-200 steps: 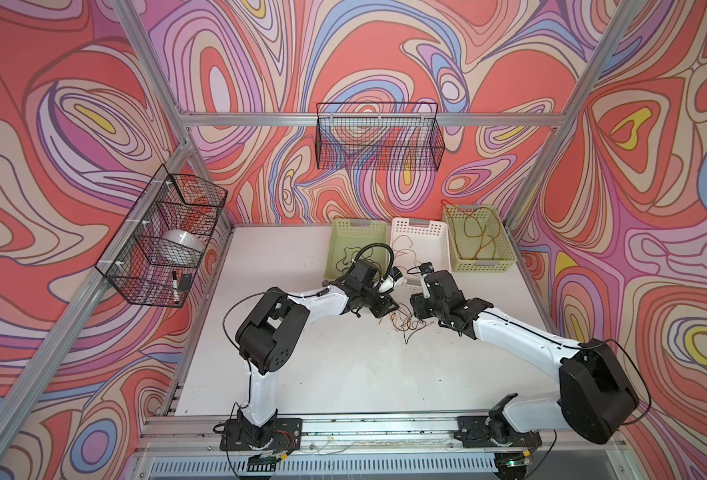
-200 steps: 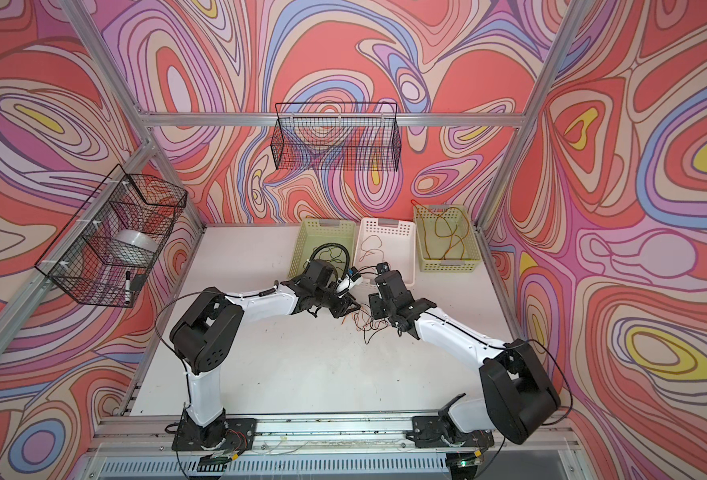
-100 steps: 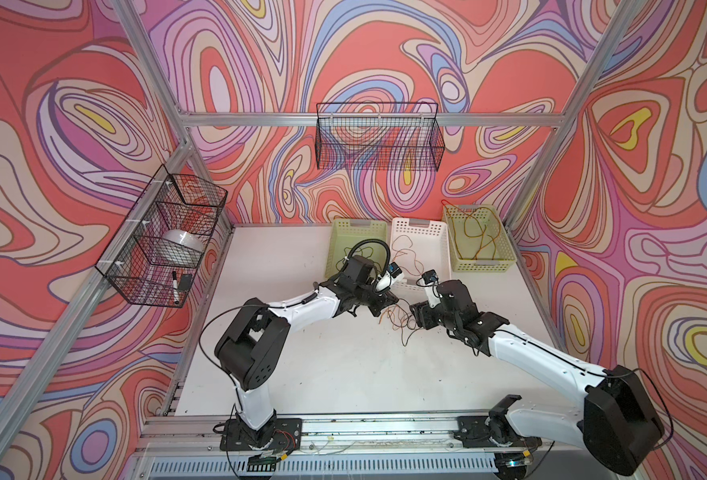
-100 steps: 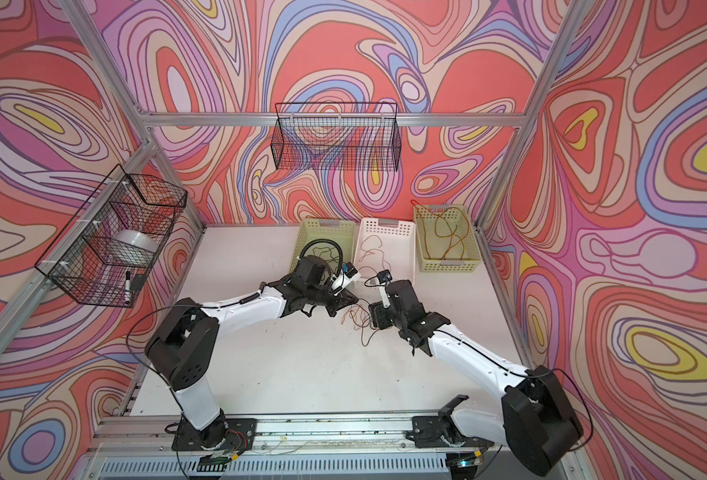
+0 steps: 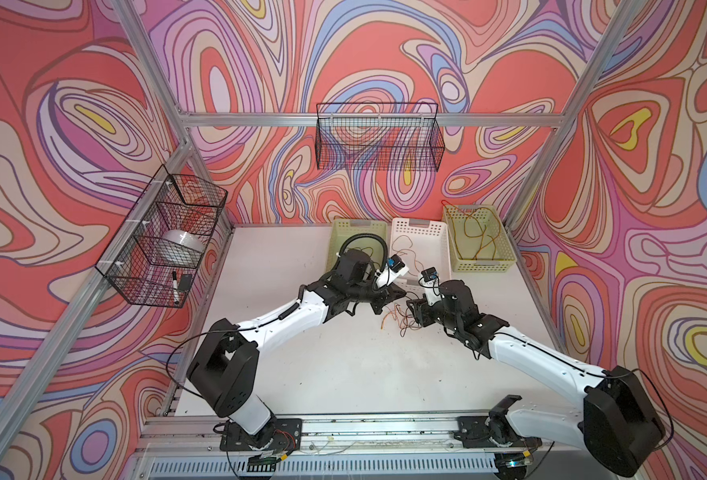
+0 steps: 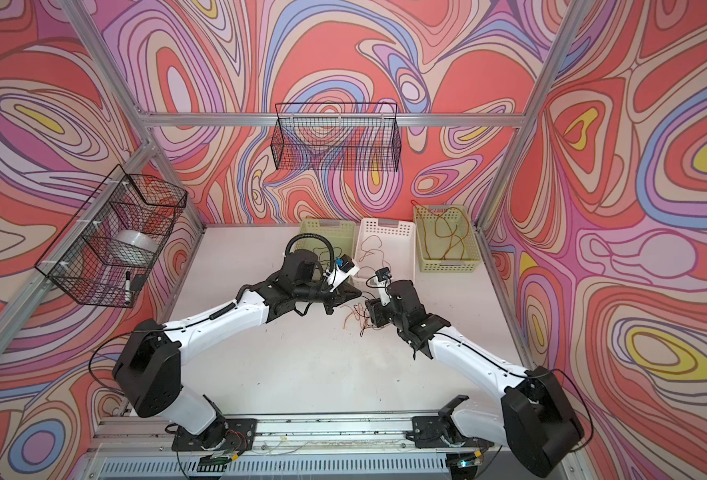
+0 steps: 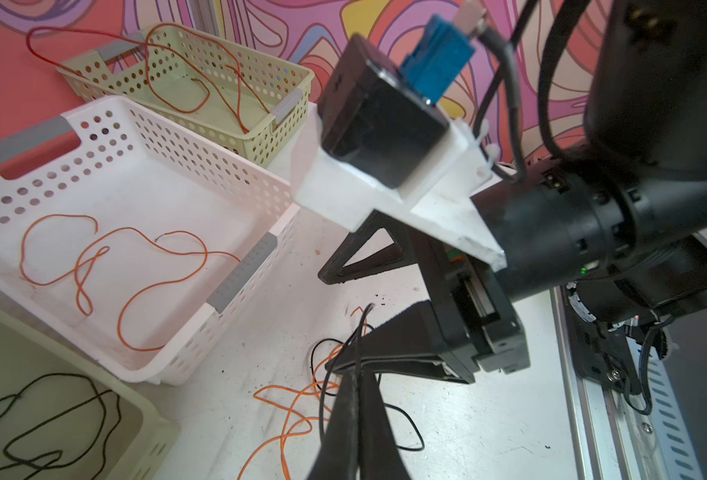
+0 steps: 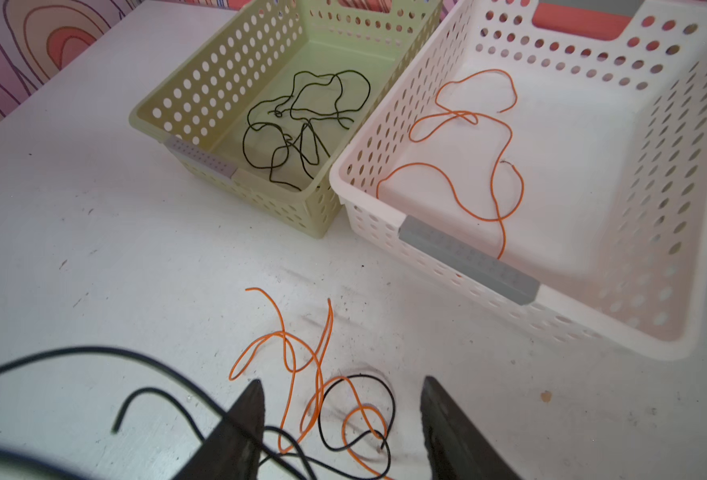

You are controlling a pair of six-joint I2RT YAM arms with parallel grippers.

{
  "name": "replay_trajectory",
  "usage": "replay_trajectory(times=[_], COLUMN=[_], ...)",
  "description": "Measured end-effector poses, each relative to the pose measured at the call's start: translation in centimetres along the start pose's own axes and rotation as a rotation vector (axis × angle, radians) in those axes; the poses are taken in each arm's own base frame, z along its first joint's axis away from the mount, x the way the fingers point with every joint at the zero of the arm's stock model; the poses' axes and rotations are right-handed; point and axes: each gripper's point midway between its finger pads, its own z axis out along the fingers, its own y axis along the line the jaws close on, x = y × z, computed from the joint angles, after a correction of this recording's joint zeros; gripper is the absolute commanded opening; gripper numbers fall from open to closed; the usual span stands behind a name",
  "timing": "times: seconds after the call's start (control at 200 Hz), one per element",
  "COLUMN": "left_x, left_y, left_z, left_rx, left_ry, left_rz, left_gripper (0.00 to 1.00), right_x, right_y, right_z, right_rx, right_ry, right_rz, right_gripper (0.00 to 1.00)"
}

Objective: Untangle the cables

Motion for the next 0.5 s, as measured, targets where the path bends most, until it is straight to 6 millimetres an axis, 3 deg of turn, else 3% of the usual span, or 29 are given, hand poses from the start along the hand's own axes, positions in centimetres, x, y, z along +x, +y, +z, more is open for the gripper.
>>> replay_trajectory(times=[0.105,0.285,0.501], left_x=[-2.5,-9.3,-17.1], left_y=[-0.5,-1.2,-1.7], left_z=[-1.5,-4.0,-7.5], left_rx=[-0.009,-0.029,-0.073], left_ry=[-0.049,-0.186,-0.339], left_rz=[0.029,0.095,0.166], left_gripper=[0.00,0.00,0.00], right_x=[-0.7,-0.3,4.1], right_y=[0.2,0.8,1.2], right_z=[0.0,1.5,4.9], right_rx=[-0.007,-0.047,-0.088], right_ry=[-0.024,-0.020,0.083], right_rz=[0.009,0.072,0.188], right_gripper=[0.60,0.65,0.63])
